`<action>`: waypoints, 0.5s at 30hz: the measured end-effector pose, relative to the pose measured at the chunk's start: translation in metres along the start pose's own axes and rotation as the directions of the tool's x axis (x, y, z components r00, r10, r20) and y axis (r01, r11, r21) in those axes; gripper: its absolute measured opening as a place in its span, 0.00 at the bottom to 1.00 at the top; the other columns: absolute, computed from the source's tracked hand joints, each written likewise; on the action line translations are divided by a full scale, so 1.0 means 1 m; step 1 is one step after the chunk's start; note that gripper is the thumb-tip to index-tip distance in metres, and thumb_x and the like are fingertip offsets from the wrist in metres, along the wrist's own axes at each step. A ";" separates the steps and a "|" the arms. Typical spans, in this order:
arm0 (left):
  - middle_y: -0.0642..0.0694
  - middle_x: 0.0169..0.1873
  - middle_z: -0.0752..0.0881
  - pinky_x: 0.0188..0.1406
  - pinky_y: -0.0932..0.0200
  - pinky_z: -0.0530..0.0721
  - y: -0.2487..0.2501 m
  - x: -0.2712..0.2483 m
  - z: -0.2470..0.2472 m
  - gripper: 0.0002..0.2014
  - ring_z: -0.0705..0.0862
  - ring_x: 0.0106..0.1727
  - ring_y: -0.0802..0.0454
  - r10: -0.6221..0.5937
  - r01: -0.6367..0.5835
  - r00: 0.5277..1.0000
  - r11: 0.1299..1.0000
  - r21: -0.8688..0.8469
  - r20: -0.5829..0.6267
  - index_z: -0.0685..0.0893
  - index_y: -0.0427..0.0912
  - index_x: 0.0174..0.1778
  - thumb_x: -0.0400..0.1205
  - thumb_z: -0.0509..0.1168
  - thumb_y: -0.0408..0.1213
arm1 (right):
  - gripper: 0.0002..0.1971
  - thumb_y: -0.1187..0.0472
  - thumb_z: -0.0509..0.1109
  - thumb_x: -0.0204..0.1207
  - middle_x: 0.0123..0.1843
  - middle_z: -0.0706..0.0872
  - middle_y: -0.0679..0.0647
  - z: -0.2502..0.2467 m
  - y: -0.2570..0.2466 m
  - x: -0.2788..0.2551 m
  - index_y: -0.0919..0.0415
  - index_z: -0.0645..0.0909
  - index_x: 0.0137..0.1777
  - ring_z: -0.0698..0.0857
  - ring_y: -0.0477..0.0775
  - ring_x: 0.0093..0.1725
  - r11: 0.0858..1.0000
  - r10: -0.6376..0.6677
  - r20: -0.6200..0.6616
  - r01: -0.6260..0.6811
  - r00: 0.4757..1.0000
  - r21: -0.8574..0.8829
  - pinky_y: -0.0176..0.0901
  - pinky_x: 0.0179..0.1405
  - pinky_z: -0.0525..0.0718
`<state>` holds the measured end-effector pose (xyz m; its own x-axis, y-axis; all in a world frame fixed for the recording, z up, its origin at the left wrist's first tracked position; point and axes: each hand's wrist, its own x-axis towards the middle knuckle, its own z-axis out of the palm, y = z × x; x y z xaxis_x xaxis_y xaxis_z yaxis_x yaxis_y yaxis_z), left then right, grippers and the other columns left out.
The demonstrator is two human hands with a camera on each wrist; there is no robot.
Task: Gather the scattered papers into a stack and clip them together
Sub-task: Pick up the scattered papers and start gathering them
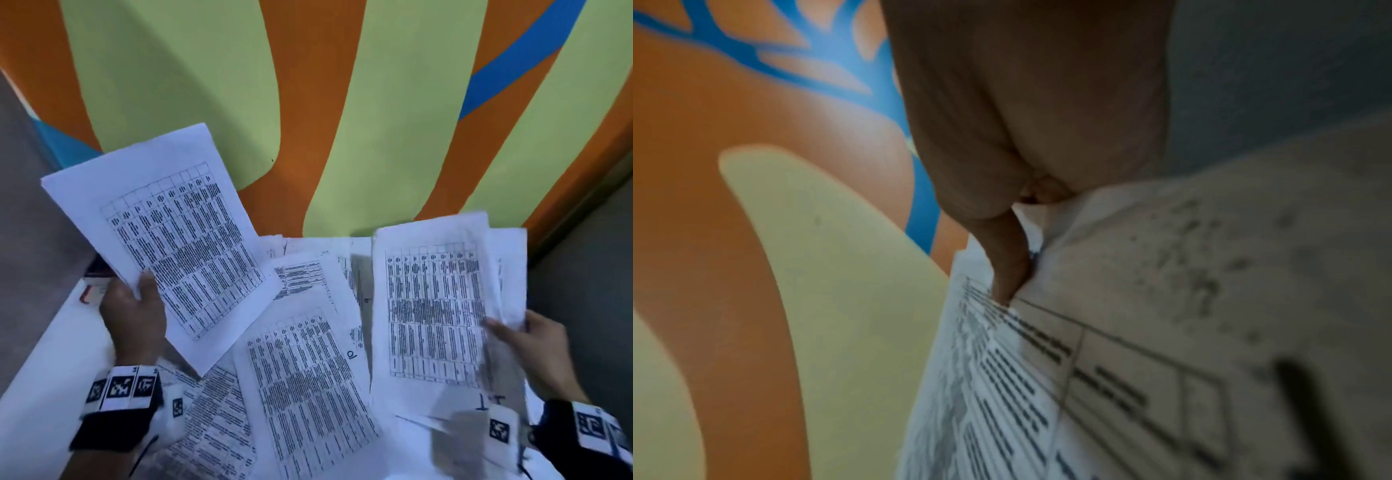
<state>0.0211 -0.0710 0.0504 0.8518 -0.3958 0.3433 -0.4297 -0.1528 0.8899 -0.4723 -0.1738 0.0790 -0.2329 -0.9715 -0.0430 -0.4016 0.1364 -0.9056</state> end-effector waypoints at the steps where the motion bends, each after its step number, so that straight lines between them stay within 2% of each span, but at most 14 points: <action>1: 0.24 0.50 0.85 0.51 0.47 0.78 -0.001 0.002 -0.005 0.15 0.84 0.54 0.34 0.008 -0.008 1.000 1.000 -0.001 -0.018 0.80 0.26 0.53 0.84 0.62 0.38 | 0.10 0.68 0.77 0.70 0.36 0.89 0.60 -0.003 -0.010 0.003 0.71 0.84 0.50 0.87 0.52 0.27 0.998 -0.003 0.055 -0.001 0.998 0.068 0.40 0.22 0.85; 2: 0.24 0.53 0.85 0.54 0.44 0.79 -0.003 0.004 -0.007 0.16 0.83 0.56 0.33 0.015 -0.015 0.999 1.000 -0.008 -0.030 0.79 0.25 0.56 0.84 0.62 0.38 | 0.13 0.65 0.78 0.69 0.36 0.88 0.64 -0.003 -0.019 0.004 0.73 0.84 0.49 0.85 0.51 0.26 0.993 0.007 0.144 -0.025 0.990 0.118 0.38 0.21 0.84; 3: 0.25 0.53 0.84 0.56 0.43 0.79 -0.006 0.007 -0.011 0.17 0.83 0.57 0.32 0.024 -0.024 0.999 1.000 -0.006 -0.036 0.79 0.26 0.56 0.84 0.62 0.40 | 0.21 0.57 0.82 0.63 0.37 0.87 0.67 0.003 -0.025 0.006 0.74 0.84 0.47 0.85 0.53 0.27 0.989 0.024 0.227 -0.057 0.974 0.137 0.38 0.22 0.82; 5: 0.25 0.51 0.85 0.55 0.41 0.80 -0.010 0.011 -0.016 0.18 0.84 0.54 0.33 0.038 -0.038 0.998 0.999 0.007 -0.041 0.79 0.28 0.54 0.84 0.61 0.43 | 0.40 0.41 0.87 0.43 0.36 0.87 0.65 0.024 -0.027 0.011 0.74 0.85 0.45 0.82 0.55 0.32 0.994 0.074 0.337 -0.095 0.938 0.046 0.38 0.25 0.79; 6: 0.26 0.48 0.85 0.53 0.41 0.80 -0.013 0.013 -0.019 0.18 0.84 0.52 0.34 0.032 -0.031 0.998 0.999 0.011 -0.047 0.78 0.29 0.51 0.84 0.61 0.45 | 0.40 0.40 0.87 0.40 0.35 0.87 0.63 0.042 -0.026 0.010 0.74 0.85 0.44 0.81 0.55 0.34 0.995 0.093 0.385 -0.102 0.918 0.005 0.39 0.27 0.78; 7: 0.27 0.45 0.84 0.50 0.42 0.80 -0.013 0.015 -0.021 0.18 0.84 0.49 0.35 0.028 -0.028 0.998 1.000 0.009 -0.051 0.78 0.30 0.49 0.84 0.61 0.46 | 0.34 0.44 0.87 0.47 0.35 0.88 0.60 0.061 -0.022 0.006 0.73 0.86 0.44 0.82 0.55 0.35 0.994 0.104 0.440 -0.101 0.892 -0.030 0.41 0.30 0.77; 9: 0.31 0.40 0.82 0.45 0.46 0.77 -0.011 0.017 -0.026 0.16 0.82 0.45 0.41 0.024 -0.023 0.998 1.000 0.019 -0.058 0.77 0.32 0.46 0.84 0.61 0.45 | 0.13 0.61 0.82 0.65 0.39 0.92 0.57 0.103 -0.013 -0.008 0.69 0.88 0.45 0.87 0.57 0.40 0.995 0.091 0.515 -0.060 0.852 -0.077 0.44 0.39 0.80; 10: 0.34 0.38 0.79 0.44 0.49 0.74 -0.009 0.017 -0.029 0.13 0.78 0.43 0.44 0.023 -0.021 0.998 0.999 0.035 -0.062 0.77 0.34 0.45 0.84 0.61 0.43 | 0.08 0.65 0.79 0.69 0.43 0.93 0.59 0.122 -0.006 -0.016 0.67 0.88 0.47 0.89 0.58 0.44 0.992 0.091 0.526 -0.028 0.845 -0.126 0.45 0.43 0.82; 12: 0.36 0.37 0.77 0.44 0.52 0.69 -0.007 0.017 -0.036 0.10 0.76 0.43 0.46 0.029 -0.024 0.997 0.997 0.072 -0.073 0.76 0.35 0.43 0.85 0.62 0.39 | 0.09 0.63 0.77 0.71 0.47 0.92 0.60 0.155 0.009 -0.029 0.65 0.87 0.50 0.89 0.57 0.45 0.968 0.100 0.527 0.039 0.844 -0.247 0.47 0.45 0.85; 13: 0.33 0.36 0.78 0.43 0.51 0.71 -0.009 0.018 -0.039 0.11 0.78 0.43 0.44 0.026 -0.021 0.997 0.996 0.082 -0.071 0.75 0.32 0.43 0.85 0.61 0.38 | 0.11 0.57 0.77 0.70 0.45 0.91 0.59 0.168 0.014 -0.034 0.62 0.87 0.49 0.89 0.58 0.44 0.941 0.093 0.511 0.093 0.854 -0.327 0.47 0.42 0.86; 15: 0.22 0.42 0.83 0.45 0.45 0.77 -0.014 0.020 -0.043 0.18 0.84 0.47 0.33 0.050 -0.042 0.996 0.994 0.106 -0.070 0.77 0.22 0.46 0.85 0.61 0.39 | 0.17 0.46 0.74 0.64 0.43 0.88 0.59 0.186 0.022 -0.043 0.59 0.83 0.44 0.88 0.61 0.41 0.861 0.066 0.467 0.187 0.882 -0.473 0.46 0.38 0.85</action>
<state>0.0570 -0.0379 0.0578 0.8482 -0.3388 0.4071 -0.4944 -0.2309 0.8380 -0.3068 -0.1651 -0.0176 0.1822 -0.9381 -0.2946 -0.8084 0.0276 -0.5880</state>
